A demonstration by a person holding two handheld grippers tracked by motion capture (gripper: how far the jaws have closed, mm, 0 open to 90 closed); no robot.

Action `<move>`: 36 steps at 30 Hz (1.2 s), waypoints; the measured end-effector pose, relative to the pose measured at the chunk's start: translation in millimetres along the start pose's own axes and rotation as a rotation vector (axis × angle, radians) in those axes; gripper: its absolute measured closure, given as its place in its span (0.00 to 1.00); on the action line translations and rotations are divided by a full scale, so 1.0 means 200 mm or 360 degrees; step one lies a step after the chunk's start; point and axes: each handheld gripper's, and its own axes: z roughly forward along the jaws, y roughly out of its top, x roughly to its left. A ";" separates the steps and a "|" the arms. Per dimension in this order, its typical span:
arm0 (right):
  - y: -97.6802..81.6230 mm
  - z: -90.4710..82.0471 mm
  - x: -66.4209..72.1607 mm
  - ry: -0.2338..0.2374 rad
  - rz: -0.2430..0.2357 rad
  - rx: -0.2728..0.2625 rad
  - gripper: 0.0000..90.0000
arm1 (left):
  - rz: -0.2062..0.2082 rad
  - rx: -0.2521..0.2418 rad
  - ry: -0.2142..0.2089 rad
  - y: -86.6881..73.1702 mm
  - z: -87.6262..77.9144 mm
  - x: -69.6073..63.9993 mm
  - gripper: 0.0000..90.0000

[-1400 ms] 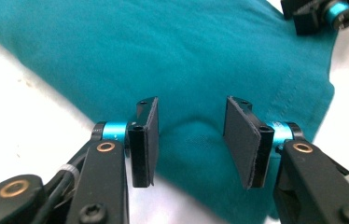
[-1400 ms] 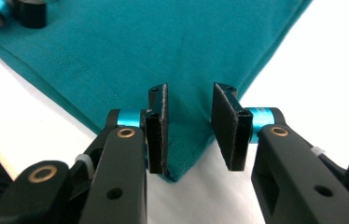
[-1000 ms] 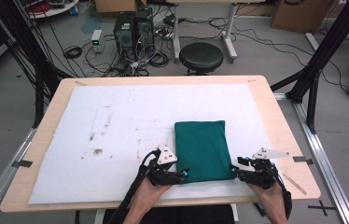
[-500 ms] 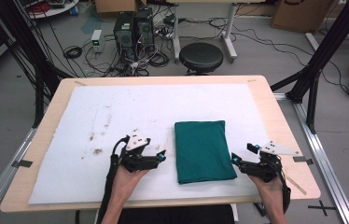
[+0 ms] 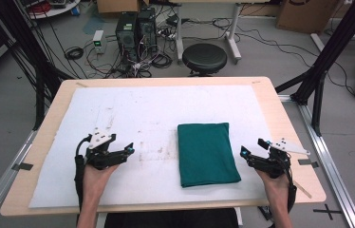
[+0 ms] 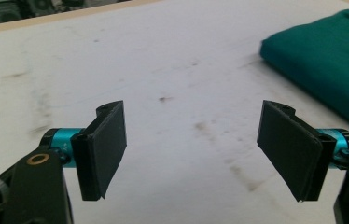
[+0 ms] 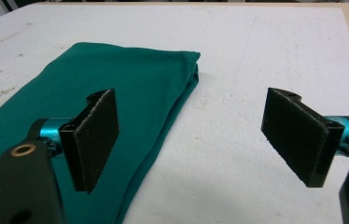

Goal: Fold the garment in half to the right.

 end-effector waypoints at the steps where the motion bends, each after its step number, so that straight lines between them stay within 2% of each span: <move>1: 0.00 0.00 0.00 -0.0001 0.0002 0.0002 0.22 | -0.0012 -0.0006 0.0024 -0.01 -0.01 0.03 0.27; 7: -0.01 0.02 -0.02 -0.0002 0.0020 0.0010 0.22 | -0.0049 -0.0034 0.0137 -0.05 -0.09 0.17 0.26; 12: -0.02 0.02 -0.02 -0.0008 0.0031 0.0013 0.22 | -0.0097 -0.0059 0.0203 -0.10 -0.15 0.25 0.26; 20: -0.02 0.01 -0.02 -0.0006 0.0036 0.0010 0.22 | -0.0112 -0.0059 0.0226 -0.13 -0.19 0.27 0.26; 30: -0.03 0.00 -0.02 -0.0009 0.0031 0.0028 0.22 | -0.0104 -0.0059 0.0213 -0.12 -0.17 0.25 0.26; 36: -0.03 0.00 -0.02 0.0010 0.0027 0.0023 0.22 | -0.0114 -0.0044 0.0229 -0.12 -0.16 0.25 0.26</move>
